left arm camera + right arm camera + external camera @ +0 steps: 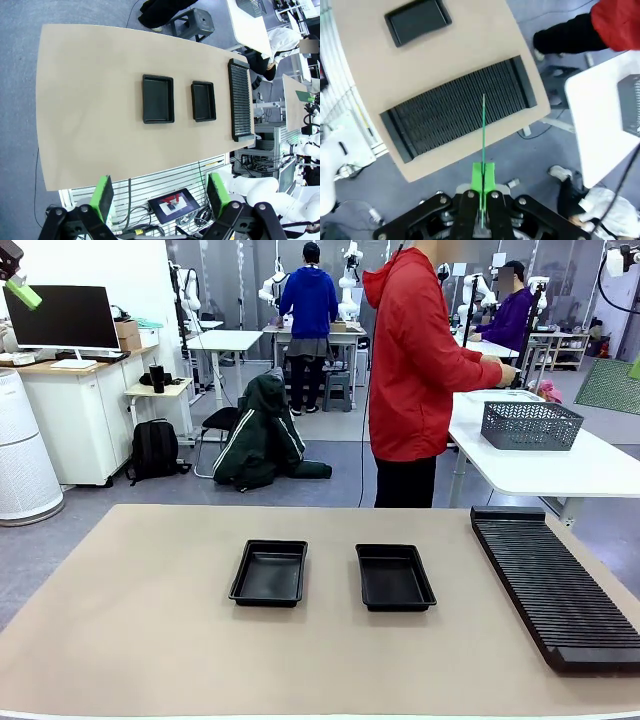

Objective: Inspect and transfer BCBs to ESD trays.
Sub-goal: Pick up the Blank PCB from the PCB Rack and place it in the left ESD tray.

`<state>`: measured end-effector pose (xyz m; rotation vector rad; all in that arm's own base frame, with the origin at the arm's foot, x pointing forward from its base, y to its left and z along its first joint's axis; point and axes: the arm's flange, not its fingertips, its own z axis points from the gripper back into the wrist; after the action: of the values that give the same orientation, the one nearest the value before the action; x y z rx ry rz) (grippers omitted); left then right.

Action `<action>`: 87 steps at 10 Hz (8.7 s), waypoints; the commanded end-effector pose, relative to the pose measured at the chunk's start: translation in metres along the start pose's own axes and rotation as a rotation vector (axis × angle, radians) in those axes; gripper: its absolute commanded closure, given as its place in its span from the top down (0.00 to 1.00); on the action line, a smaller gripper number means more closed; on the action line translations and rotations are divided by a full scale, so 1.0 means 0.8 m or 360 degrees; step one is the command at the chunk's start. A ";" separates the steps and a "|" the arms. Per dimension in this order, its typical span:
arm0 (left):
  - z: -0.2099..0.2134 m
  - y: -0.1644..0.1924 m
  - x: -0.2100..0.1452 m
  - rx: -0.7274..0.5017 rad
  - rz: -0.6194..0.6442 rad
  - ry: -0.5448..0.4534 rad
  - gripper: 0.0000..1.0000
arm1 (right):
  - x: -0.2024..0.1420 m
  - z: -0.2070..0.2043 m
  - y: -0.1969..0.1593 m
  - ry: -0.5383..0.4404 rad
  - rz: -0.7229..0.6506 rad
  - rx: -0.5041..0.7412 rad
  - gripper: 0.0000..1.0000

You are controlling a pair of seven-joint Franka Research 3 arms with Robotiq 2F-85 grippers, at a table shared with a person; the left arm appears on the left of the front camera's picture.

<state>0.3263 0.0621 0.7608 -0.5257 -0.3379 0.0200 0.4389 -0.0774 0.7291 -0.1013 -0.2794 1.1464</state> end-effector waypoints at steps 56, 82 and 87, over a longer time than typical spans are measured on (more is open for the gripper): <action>0.000 0.001 -0.002 -0.0001 0.0000 0.0000 1.00 | 0.430 -0.600 0.337 -0.0632 -0.2119 0.1392 0.02; 0.000 0.001 -0.002 -0.0001 0.0000 0.0000 1.00 | 0.490 -0.468 0.310 -0.0029 -0.1903 0.0744 0.82; 0.000 0.001 -0.002 -0.0001 0.0000 0.0000 1.00 | 0.483 -0.422 0.309 0.0120 -0.1886 0.0594 0.98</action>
<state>0.3263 0.0617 0.7613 -0.5252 -0.3384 0.0191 0.4601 0.3968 0.4076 0.3580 -0.0137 0.0225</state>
